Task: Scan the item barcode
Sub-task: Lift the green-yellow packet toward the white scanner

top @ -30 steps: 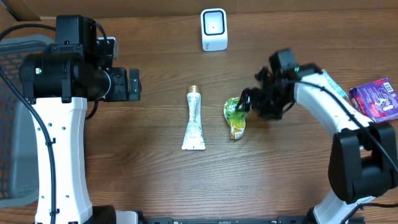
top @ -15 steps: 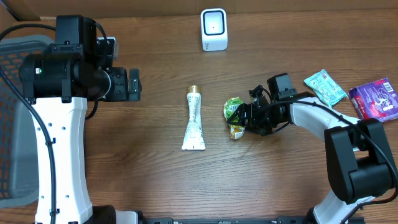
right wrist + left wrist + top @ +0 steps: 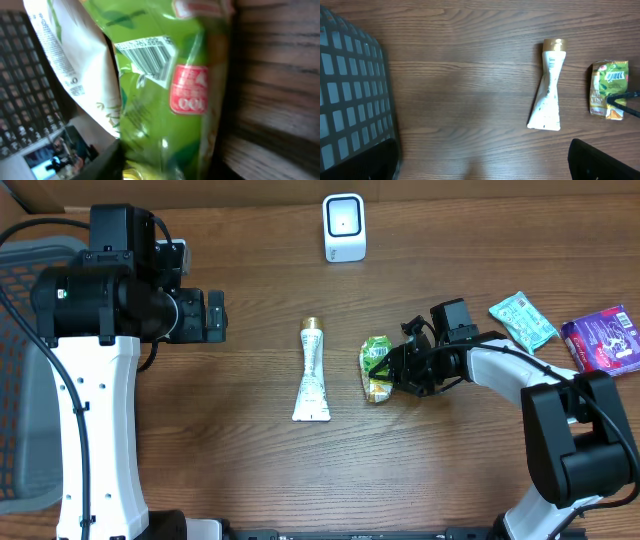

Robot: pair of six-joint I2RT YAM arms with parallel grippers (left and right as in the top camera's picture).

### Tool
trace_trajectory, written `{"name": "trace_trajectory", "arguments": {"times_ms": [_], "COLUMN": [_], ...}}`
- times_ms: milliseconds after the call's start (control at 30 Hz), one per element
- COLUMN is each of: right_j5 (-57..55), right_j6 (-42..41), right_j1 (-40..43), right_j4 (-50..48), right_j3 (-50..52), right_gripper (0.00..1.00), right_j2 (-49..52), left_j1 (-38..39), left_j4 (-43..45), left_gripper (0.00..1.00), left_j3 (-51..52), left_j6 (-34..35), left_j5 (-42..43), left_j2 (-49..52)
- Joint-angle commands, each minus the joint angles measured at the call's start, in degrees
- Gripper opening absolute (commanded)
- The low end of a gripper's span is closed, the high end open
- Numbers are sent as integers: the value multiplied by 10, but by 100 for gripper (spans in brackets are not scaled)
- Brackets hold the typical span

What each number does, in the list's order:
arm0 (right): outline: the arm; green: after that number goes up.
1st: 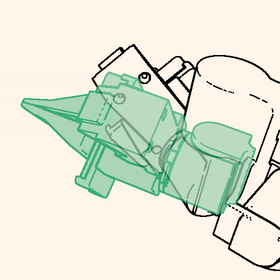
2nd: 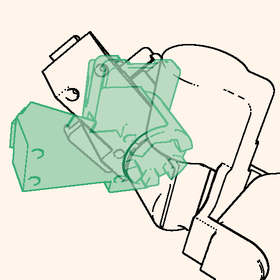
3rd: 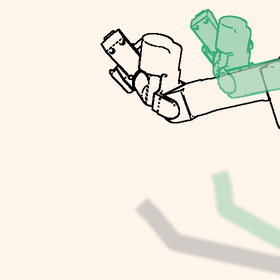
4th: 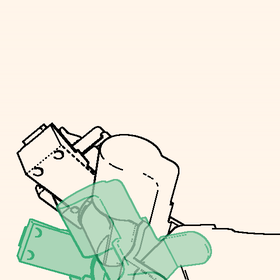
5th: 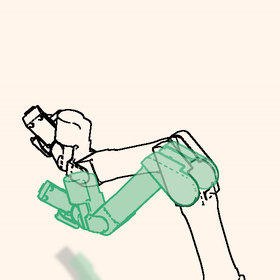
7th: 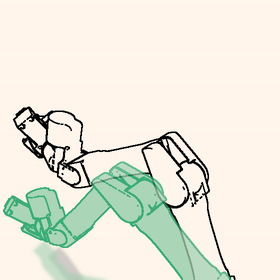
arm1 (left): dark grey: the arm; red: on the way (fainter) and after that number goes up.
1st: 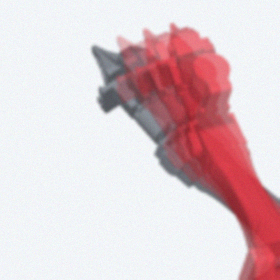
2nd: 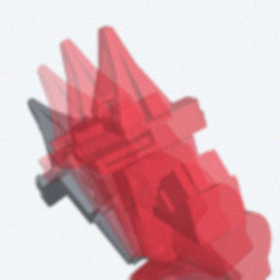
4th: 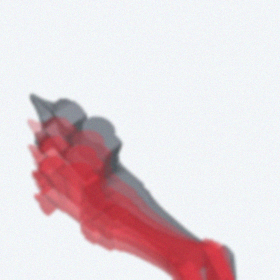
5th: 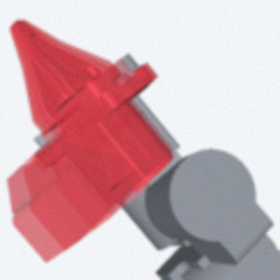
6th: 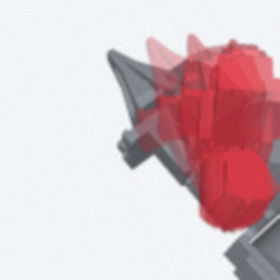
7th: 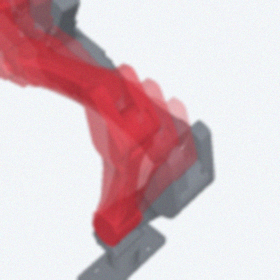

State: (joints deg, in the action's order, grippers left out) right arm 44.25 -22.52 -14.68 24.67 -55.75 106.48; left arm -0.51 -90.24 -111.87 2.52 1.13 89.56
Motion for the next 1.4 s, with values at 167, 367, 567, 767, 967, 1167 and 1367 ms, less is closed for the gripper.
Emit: {"name": "trace_trajectory", "arguments": {"times_ms": [167, 367, 567, 767, 967, 1167, 1367], "right_j5": [-4, -61, -172, -156, -125, -124, -124], "right_j6": [0, 53, 129, 151, 156, 155, 155], "right_j1": [-30, -30, -37, -40, -41, -41, -41], "right_j4": [-21, 50, 193, 259, 298, 297, 300], "right_j3": [-4, -59, -160, -258, -334, -344, -344], "right_gripper": [12, 10, 7, 4, 4, 4, 4], "right_j2": [0, -9, -20, -40, -89, -164, -227], "left_j1": [-2, -2, -2, -2, -2, -2, -2], "left_j4": [1, 1, 1, 1, 1, 1, 1], "left_gripper": [100, 100, 99, 100, 100, 100, 100], "left_j3": [-2, -2, -2, -2, -2, -2, -2], "left_j6": [-13, -13, -13, -13, -13, -13, -13], "left_j5": [4, 4, 4, 4, 4, 4, 4], "left_j2": [7, 7, 7, 7, 7, 7, 7]}}
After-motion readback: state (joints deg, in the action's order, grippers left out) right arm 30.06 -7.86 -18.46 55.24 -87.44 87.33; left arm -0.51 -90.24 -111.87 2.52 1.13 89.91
